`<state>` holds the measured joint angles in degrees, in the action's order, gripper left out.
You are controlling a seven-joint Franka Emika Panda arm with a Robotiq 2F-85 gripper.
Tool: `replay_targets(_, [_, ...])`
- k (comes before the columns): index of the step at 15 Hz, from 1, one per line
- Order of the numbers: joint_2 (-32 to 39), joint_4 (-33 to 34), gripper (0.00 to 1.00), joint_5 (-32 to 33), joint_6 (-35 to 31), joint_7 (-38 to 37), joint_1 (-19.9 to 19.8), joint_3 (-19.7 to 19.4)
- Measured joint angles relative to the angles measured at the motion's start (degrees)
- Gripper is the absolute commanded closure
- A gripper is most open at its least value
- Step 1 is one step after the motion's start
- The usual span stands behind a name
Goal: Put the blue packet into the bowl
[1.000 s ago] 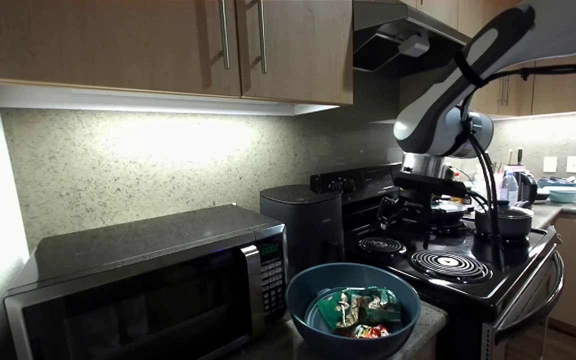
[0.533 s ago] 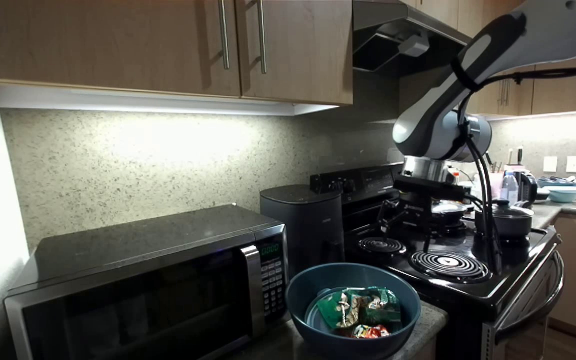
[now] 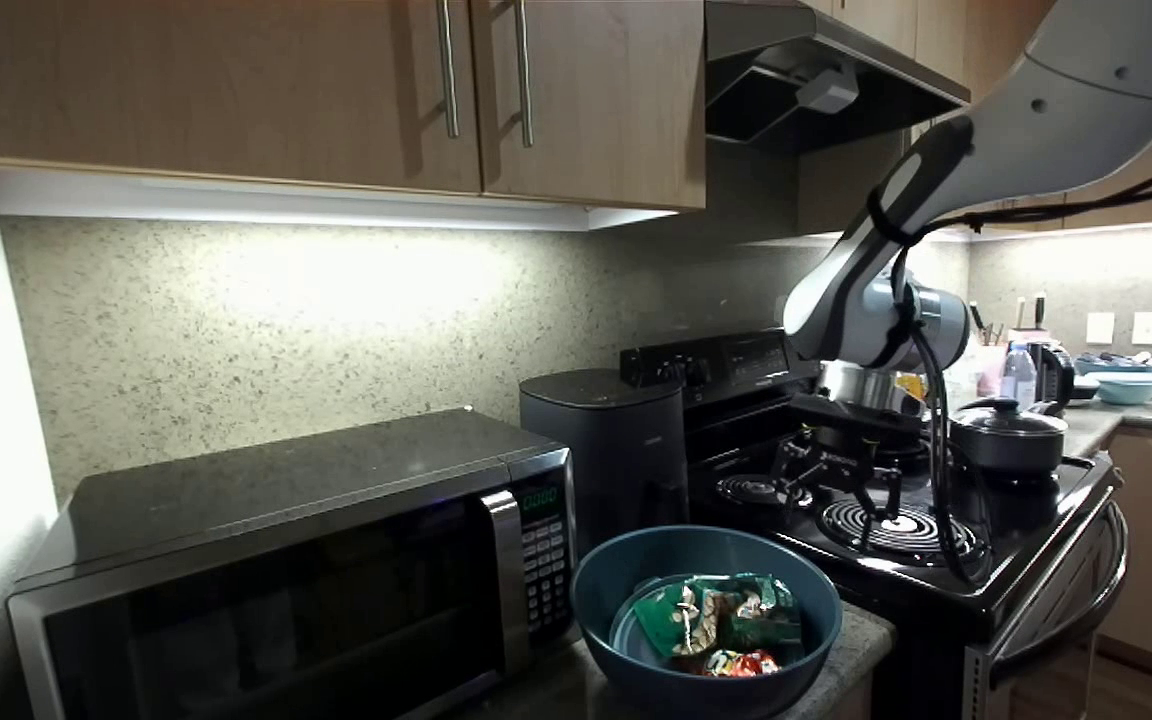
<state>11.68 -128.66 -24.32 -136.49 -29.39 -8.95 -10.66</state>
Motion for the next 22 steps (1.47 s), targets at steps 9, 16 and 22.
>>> replay_targets(9, [6.40, 3.38, 0.00, 0.00, -0.95, -0.06, -0.33, -1.00])
replay_targets(16, [10.35, 5.50, 0.00, -0.90, 7.53, 11.17, -1.61, 1.75])
replay_targets(22, [16.28, 13.80, 0.00, 2.20, 17.82, 18.99, -2.84, 2.05])
